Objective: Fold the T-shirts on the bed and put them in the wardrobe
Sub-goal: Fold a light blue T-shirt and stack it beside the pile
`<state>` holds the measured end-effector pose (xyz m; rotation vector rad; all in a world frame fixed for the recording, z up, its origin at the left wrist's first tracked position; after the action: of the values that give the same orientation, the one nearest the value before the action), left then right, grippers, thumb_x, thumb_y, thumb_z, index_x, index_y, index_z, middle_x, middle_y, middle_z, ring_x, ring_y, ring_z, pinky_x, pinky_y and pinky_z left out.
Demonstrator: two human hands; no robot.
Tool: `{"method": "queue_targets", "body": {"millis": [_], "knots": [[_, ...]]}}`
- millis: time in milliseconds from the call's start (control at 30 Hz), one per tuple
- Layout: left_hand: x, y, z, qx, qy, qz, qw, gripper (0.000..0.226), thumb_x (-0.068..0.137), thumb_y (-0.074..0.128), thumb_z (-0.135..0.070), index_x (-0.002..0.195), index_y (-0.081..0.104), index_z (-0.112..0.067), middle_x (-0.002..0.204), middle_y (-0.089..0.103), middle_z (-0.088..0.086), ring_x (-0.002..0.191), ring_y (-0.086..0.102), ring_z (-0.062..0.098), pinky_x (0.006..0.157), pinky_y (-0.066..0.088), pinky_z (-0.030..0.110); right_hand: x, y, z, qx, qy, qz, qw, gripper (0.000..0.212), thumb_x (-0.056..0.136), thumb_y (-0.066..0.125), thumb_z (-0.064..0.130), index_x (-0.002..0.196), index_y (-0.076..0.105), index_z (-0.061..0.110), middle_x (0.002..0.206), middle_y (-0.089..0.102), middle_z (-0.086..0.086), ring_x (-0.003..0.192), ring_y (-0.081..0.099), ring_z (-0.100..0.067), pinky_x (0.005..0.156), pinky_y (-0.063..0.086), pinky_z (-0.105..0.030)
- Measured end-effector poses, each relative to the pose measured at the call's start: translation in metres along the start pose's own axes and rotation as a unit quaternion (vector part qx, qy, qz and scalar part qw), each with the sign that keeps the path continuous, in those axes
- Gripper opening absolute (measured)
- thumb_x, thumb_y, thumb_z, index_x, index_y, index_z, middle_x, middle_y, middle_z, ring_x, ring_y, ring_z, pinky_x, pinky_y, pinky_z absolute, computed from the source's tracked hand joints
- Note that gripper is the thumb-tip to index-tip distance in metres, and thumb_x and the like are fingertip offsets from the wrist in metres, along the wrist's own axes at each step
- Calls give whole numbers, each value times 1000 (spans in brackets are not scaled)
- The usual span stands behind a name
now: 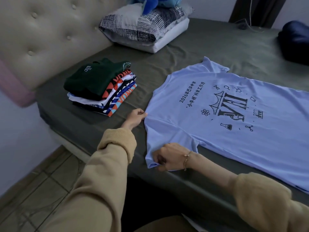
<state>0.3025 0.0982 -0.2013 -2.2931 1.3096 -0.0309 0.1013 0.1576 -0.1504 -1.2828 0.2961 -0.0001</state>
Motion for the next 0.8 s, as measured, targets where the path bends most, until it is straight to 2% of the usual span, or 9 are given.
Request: {"method": "queue_targets", "body": {"millis": [133,233,367,433,567,700,733,800], "knots": [[-3,0,-2,4,3,-2,1000,23,93,58,-18,71,54,-18,72,55,-2,77,51,16,76,40,26,-3,3,1,50,-18,2,999,12,82,62,23,88,56,15,84,66,-1,79,57,-26,67,39,-30],[-5,-1,-2,4,0,-2,1000,20,93,59,-20,74,55,-17,74,56,-2,76,52,14,76,41,27,-8,3,7,104,-27,16,994,13,79,63,15,91,59,13,77,61,5,67,48,-15,65,36,-24],[-5,-1,-6,-15,-8,-9,1000,21,93,58,-23,74,54,-15,72,56,1,79,53,19,84,45,36,-14,3,6,144,-10,12,989,18,84,66,29,93,61,15,77,56,9,66,48,-9,66,34,-19],[-7,-2,-8,-2,-15,-15,1000,22,94,56,-25,75,53,-14,75,56,3,84,52,21,81,43,36,-15,-3,-2,157,5,-7,987,18,89,60,32,96,61,15,77,54,9,68,48,-10,68,37,-21],[-16,6,-18,89,-24,-44,995,23,95,53,-29,91,52,-7,96,54,11,89,49,24,73,36,30,-30,-15,-36,97,93,-59,989,17,94,49,28,99,59,15,80,54,8,73,49,-12,61,36,-25],[-21,11,-25,166,-13,-70,984,33,99,43,-22,113,52,7,120,54,25,110,51,37,87,40,38,-61,-20,-88,55,235,-129,962,8,91,47,22,90,53,17,94,65,-7,87,60,-29,63,40,-30],[-22,11,-25,177,-13,-72,982,35,100,41,-21,117,50,8,124,52,26,114,50,39,89,40,40,-68,-19,-96,67,250,-121,958,3,89,49,20,87,51,19,96,65,-8,88,60,-29,63,39,-29],[-22,14,-27,201,-7,-68,977,39,102,37,-22,123,46,9,129,49,28,118,48,40,94,39,42,-77,-14,-105,96,248,-87,960,6,87,55,19,84,49,20,95,65,-9,86,57,-25,68,40,-31]]}}
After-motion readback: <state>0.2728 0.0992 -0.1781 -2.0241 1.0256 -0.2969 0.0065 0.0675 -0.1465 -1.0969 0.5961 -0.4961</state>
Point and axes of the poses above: each hand's wrist, its own x-axis towards the middle knuckle, its own y-axis out of the palm, z = x × y, the point moved 6 cm from there along x, towards the middle knuckle
